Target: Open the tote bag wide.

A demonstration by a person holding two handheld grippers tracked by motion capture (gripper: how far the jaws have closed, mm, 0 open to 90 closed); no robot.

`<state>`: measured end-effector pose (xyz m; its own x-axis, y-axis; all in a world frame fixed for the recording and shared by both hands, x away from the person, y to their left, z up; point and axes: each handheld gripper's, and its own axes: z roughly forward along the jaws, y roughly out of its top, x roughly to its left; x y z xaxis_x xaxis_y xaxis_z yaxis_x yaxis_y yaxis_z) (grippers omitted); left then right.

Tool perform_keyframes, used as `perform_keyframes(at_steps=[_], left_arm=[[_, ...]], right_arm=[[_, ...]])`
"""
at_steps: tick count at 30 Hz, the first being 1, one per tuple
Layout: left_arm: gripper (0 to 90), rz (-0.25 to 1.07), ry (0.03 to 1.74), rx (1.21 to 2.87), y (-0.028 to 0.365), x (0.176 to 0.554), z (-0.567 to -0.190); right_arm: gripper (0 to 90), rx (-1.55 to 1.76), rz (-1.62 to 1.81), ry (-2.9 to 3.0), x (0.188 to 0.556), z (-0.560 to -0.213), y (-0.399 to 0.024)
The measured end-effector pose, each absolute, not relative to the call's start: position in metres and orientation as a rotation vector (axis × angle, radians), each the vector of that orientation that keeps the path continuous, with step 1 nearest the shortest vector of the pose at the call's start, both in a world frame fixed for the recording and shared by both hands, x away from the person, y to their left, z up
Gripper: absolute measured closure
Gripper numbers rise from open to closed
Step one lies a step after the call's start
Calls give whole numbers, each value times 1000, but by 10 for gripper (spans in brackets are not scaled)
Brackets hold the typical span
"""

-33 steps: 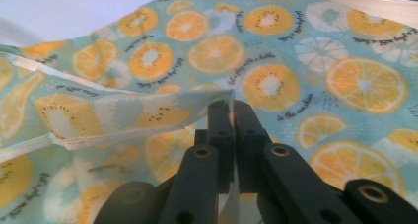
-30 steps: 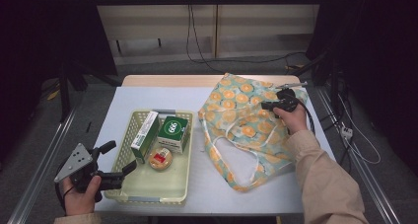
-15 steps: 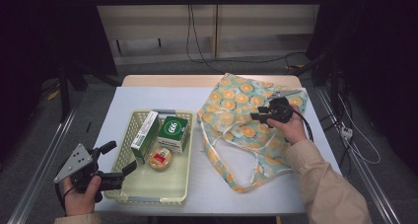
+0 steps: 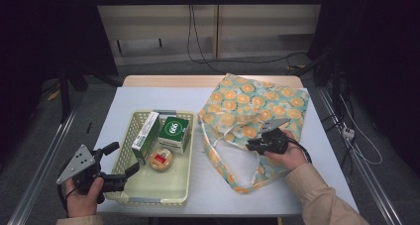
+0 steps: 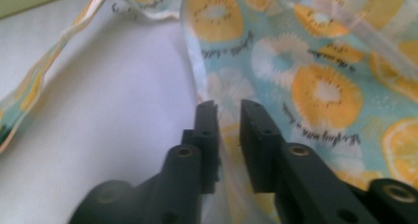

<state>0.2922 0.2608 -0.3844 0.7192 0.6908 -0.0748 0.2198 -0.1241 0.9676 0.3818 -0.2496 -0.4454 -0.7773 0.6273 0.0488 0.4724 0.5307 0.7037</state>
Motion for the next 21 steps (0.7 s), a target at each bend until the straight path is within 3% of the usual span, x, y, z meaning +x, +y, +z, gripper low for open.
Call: perform_keyframes(at_steps=[6,9,21], left_arm=[[36,471,742,1682,261,293,-385],[36,473,743,1681,261,292,-385],[36,479,740,1682,262,291,-383]], right_arm=[[822,955,1058,2568,376,-454,-253],[896,956,1079,2550,375,-457,-249],[900,969,1204,2554,372,-443,-247]])
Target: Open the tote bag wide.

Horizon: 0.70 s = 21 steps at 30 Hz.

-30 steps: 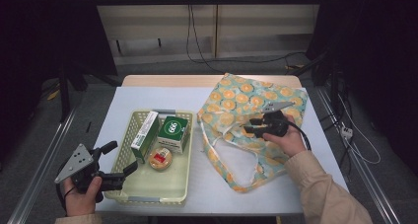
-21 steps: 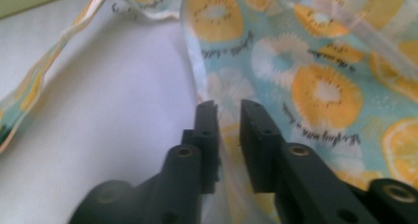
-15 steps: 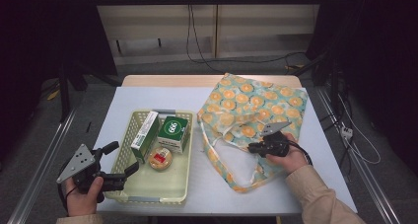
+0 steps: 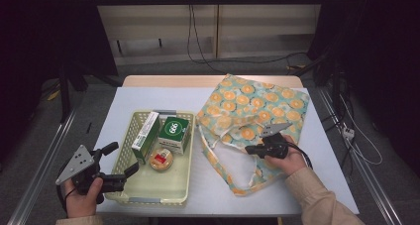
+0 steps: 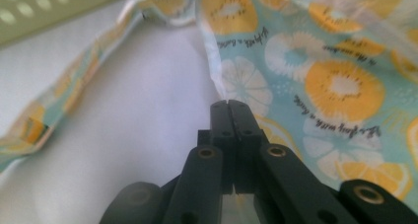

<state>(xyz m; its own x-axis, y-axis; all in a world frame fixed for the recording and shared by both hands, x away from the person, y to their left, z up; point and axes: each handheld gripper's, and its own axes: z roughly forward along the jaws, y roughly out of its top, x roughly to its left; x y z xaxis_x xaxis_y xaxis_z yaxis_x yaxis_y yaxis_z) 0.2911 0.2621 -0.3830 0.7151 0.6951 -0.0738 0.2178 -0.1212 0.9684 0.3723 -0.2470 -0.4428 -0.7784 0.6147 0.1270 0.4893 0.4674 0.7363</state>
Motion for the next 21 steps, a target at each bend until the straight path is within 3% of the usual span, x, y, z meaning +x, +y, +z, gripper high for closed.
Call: perform_keyframes(at_steps=[10,21], left_arm=[[36,477,730,1689,260,291,-383],[36,478,733,1692,261,292,-384]], right_arm=[[900,1020,1254,2453,398,-413,-259],[900,1213,1124,2345,426,-437,-285]])
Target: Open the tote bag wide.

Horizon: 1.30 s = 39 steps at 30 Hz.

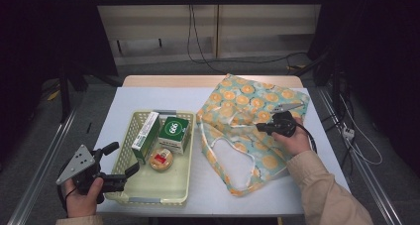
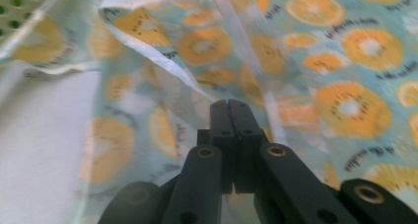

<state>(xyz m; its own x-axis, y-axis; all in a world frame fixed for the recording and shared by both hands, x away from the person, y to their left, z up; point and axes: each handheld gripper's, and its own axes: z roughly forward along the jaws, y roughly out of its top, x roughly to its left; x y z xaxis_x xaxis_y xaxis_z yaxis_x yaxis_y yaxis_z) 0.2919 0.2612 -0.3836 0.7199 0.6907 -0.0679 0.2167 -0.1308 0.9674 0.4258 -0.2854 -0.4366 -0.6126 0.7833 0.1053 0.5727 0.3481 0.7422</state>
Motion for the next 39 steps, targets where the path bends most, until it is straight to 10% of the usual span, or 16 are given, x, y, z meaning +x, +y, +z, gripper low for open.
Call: perform_keyframes(at_steps=[13,25,39], left_arm=[[36,474,739,1693,260,293,-385],[36,477,735,1692,261,292,-384],[36,480,733,1690,260,293,-383]], right_arm=[[860,1225,989,2348,440,-459,-280],[534,1155,1004,2343,426,-441,-265],[608,983,1134,2460,432,-447,-206]])
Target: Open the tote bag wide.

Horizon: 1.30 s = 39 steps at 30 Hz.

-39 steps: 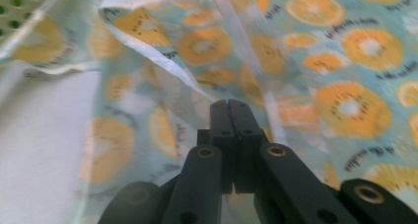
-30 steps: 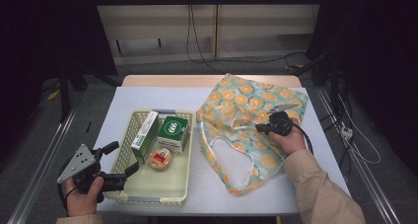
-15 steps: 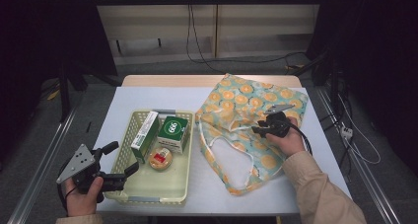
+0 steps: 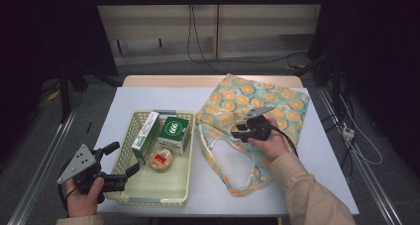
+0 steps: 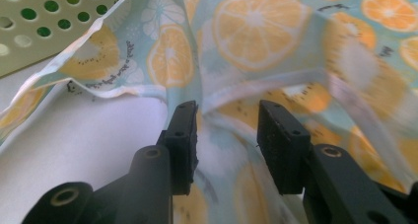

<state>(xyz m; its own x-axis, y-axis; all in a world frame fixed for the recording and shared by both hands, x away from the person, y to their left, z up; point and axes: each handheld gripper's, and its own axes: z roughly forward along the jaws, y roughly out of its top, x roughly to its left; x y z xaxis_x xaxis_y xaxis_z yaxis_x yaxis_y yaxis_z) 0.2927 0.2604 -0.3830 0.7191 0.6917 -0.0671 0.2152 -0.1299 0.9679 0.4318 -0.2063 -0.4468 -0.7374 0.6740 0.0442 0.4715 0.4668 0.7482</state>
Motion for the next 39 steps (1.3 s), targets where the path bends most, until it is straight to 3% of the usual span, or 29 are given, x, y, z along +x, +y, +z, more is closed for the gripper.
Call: perform_keyframes(at_steps=[5,7,8,13,20,26,35,39], left_arm=[[36,481,739,1688,263,293,-384],[36,483,740,1688,263,293,-384],[36,483,742,1685,263,293,-384],[36,481,732,1691,262,292,-382],[36,488,729,1689,262,293,-380],[36,486,743,1681,264,294,-382],[36,480,736,1681,264,293,-382],[36,476,733,1675,263,293,-382]], right_arm=[[658,995,1113,2490,443,-462,-190],[742,977,1099,2479,446,-464,-186],[864,989,1069,2464,449,-462,-185],[898,1111,1163,2395,457,-452,-199],[886,1179,1190,2322,483,-429,-221],[884,1181,1131,2351,500,-440,-218],[658,1170,1080,2350,489,-435,-224],[622,1167,1094,2312,476,-421,-232]])
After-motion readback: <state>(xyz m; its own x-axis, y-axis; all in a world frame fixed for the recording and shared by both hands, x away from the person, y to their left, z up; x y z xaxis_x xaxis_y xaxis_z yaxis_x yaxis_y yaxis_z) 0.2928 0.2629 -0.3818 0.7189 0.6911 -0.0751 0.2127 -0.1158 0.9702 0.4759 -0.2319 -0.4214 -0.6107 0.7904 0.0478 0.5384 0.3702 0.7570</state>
